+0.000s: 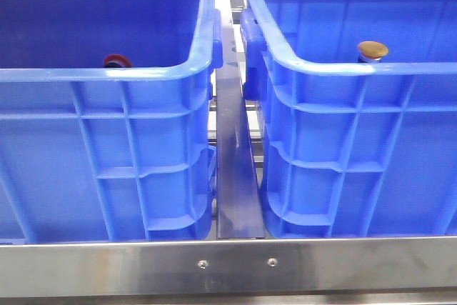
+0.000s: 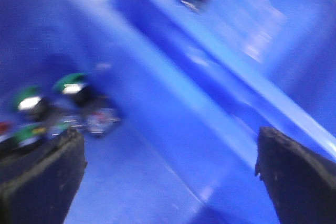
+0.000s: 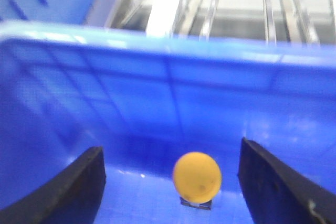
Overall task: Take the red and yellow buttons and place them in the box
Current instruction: 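Lower the left gripper into the button crate and grasp a red-capped button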
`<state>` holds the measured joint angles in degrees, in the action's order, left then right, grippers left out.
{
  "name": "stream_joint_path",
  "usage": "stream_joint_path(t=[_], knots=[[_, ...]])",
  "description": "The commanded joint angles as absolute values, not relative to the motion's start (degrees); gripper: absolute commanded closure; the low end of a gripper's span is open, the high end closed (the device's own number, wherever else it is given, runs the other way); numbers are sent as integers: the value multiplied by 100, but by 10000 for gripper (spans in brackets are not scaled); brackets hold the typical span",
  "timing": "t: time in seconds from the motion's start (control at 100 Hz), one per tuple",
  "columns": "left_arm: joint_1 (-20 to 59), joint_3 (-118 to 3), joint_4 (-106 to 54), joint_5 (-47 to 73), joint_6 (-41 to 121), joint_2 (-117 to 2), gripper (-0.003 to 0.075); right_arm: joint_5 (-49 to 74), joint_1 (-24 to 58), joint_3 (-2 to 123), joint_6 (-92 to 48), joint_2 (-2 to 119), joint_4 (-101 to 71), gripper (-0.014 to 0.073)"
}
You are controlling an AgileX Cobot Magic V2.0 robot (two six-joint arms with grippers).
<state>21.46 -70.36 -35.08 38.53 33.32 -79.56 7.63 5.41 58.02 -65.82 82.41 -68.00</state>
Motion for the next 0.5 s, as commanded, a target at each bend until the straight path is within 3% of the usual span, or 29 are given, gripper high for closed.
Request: stream_joint_path(t=[0.0,0.28,0.49], knots=[[1978,-7189,-3547,3207,2671,-7767,102,682,517,5908,-6639,7732,-6851,41],[1922,-7285,-1217,3007,-52,-8392,102,707,517,5908,-6639,7479,-6856,41],[1922,-7809,-426,3618,-967,-9114,102,857,517,5908,-6639,7479,-6856,41]])
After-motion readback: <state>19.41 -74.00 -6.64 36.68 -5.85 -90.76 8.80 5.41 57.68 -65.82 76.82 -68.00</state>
